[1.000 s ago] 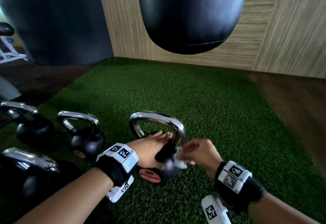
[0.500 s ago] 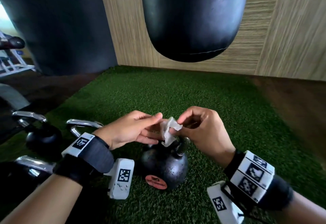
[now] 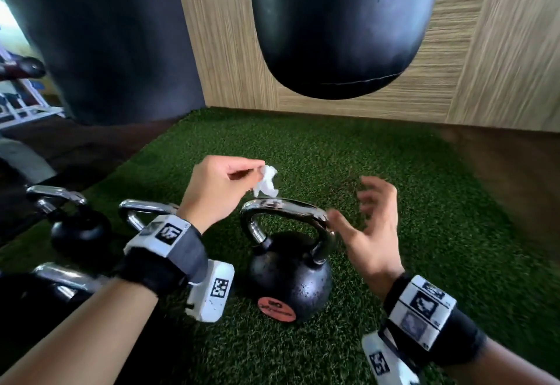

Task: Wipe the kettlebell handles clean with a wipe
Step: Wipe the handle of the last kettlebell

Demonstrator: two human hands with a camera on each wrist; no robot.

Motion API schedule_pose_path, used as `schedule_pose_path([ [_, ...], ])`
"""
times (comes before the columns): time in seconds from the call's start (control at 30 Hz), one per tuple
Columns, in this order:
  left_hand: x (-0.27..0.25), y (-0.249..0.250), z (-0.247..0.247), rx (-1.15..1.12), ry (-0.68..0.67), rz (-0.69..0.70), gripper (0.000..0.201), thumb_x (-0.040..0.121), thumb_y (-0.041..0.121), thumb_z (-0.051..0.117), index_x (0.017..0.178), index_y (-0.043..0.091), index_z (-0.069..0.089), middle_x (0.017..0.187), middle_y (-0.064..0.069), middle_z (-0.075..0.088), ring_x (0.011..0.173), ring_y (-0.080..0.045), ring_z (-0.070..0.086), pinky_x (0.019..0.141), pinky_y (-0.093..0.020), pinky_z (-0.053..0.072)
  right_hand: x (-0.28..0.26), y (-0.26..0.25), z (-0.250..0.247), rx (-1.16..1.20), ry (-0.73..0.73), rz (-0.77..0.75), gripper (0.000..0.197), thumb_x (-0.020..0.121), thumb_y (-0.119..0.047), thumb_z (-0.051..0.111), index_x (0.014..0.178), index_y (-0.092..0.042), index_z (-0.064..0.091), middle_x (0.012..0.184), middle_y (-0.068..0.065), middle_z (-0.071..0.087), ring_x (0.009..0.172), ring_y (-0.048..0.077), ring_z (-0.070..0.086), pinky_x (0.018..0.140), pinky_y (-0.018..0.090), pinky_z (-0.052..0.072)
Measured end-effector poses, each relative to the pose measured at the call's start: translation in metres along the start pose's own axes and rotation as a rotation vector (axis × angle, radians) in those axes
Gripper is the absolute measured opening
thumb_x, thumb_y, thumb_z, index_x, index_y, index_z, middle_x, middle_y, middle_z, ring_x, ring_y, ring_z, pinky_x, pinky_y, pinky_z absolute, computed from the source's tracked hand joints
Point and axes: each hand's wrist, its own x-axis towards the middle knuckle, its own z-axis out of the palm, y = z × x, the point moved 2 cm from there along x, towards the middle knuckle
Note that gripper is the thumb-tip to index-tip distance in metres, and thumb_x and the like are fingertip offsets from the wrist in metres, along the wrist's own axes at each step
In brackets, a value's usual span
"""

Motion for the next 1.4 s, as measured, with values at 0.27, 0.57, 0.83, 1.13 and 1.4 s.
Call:
schedule_pose_path([
  [0.27,-0.010,-0.005,0.037,0.375,-0.126,0.213,0.023,0.091,0.045,0.069,0.105,0.030,0.081,0.105,0.019,0.076,0.089,0.008,0.072,0.079,-0.020,0.061,-0.043,0.086,0.043,0.279,-0.357,0.448,0.052,0.062,-0.037,0.091,0.108,-0.030,0.069,0.107,-0.006,0.075,0.099,0.014,0.072,0.079,0.034,0.062],
  [0.57,-0.014,-0.039,0.006,0.250,-0.137,0.139,0.017,0.093,0.042,0.072,0.108,0.042,0.078,0.106,0.035,0.069,0.093,-0.004,0.075,0.077,-0.026,0.060,-0.052,0.097,0.054,-0.047,-0.253,0.322,0.033,0.075,-0.065,0.074,0.098,-0.041,0.071,0.092,-0.028,0.072,0.086,-0.010,0.066,0.074,0.024,0.057],
  [0.83,-0.018,-0.096,0.012,-0.138,-0.031,-0.125,0.022,0.097,0.017,0.068,0.118,0.019,0.076,0.115,0.002,0.077,0.104,-0.003,0.072,0.089,-0.022,0.057,-0.052,0.098,0.056,-0.008,-0.247,0.327,0.036,0.074,-0.058,0.078,0.101,-0.036,0.071,0.098,-0.017,0.074,0.089,-0.003,0.069,0.069,0.021,0.060],
  [1.13,-0.046,-0.140,0.036,-0.670,0.090,-0.411,0.022,0.097,0.006,0.064,0.107,0.021,0.077,0.108,-0.004,0.079,0.102,-0.015,0.075,0.082,-0.025,0.061,-0.050,0.098,0.053,-0.007,-0.278,0.360,0.045,0.065,-0.062,0.081,0.097,-0.032,0.070,0.107,-0.012,0.070,0.104,0.008,0.065,0.086,0.039,0.058],
  [1.4,-0.082,-0.160,0.063,-0.714,-0.008,-0.564,0.032,0.083,0.019,0.075,0.114,0.012,0.074,0.110,-0.004,0.079,0.104,-0.014,0.073,0.082,-0.026,0.061,-0.034,0.087,0.045,-0.062,-0.414,0.355,0.062,0.060,-0.057,0.087,0.113,-0.031,0.067,0.108,-0.012,0.070,0.104,0.005,0.063,0.094,0.035,0.054],
])
